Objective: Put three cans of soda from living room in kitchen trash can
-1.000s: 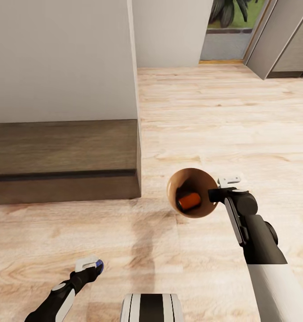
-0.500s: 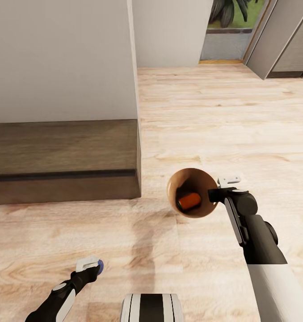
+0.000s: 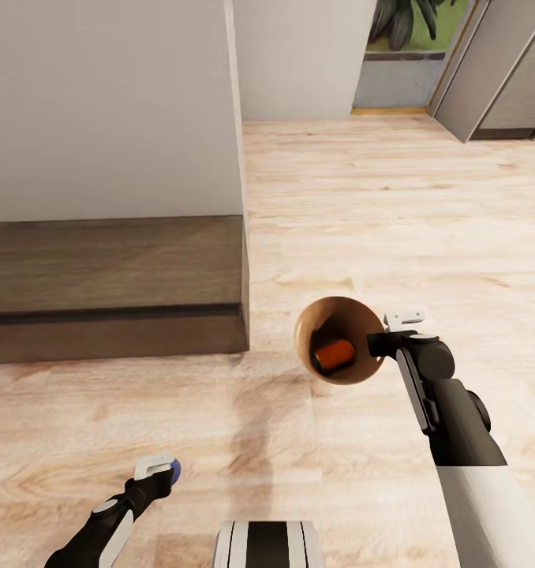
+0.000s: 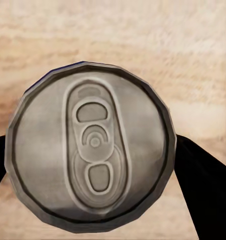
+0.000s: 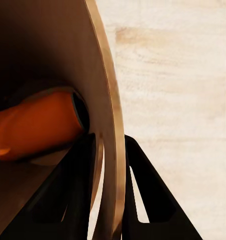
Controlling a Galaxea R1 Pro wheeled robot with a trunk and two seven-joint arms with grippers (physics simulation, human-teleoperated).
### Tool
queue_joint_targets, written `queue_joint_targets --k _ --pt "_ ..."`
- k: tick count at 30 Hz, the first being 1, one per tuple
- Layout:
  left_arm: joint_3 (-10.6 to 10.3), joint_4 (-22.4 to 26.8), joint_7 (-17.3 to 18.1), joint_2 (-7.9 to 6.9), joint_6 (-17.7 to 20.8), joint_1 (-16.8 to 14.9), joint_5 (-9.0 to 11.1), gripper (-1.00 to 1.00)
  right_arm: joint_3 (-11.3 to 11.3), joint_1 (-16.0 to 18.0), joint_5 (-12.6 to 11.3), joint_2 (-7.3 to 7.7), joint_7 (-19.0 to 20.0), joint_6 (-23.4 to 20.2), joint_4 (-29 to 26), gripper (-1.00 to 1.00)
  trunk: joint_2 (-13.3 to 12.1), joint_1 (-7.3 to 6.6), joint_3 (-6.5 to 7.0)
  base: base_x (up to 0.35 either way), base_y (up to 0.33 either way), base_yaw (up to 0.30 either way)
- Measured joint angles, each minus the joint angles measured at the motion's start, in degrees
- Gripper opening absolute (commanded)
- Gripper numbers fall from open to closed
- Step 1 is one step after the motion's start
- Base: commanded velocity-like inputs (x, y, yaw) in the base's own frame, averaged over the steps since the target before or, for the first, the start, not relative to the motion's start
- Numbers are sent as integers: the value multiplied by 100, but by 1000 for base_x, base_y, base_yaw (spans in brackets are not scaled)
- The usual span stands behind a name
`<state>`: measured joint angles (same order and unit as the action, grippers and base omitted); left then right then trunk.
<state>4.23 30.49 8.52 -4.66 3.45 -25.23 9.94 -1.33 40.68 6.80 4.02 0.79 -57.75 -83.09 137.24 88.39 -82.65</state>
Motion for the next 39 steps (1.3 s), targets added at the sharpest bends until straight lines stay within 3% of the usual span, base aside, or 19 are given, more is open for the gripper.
queue_joint_targets --k 21,39 --pt "-1 0 0 0 -2 0 1 -100 -1 0 -4 -6 1 0 -1 -100 -842 -461 381 0 0 0" --pt "-1 2 0 0 3 0 1 -100 -9 0 -9 -6 0 0 -4 -100 -1564 -857 855 0 0 0"
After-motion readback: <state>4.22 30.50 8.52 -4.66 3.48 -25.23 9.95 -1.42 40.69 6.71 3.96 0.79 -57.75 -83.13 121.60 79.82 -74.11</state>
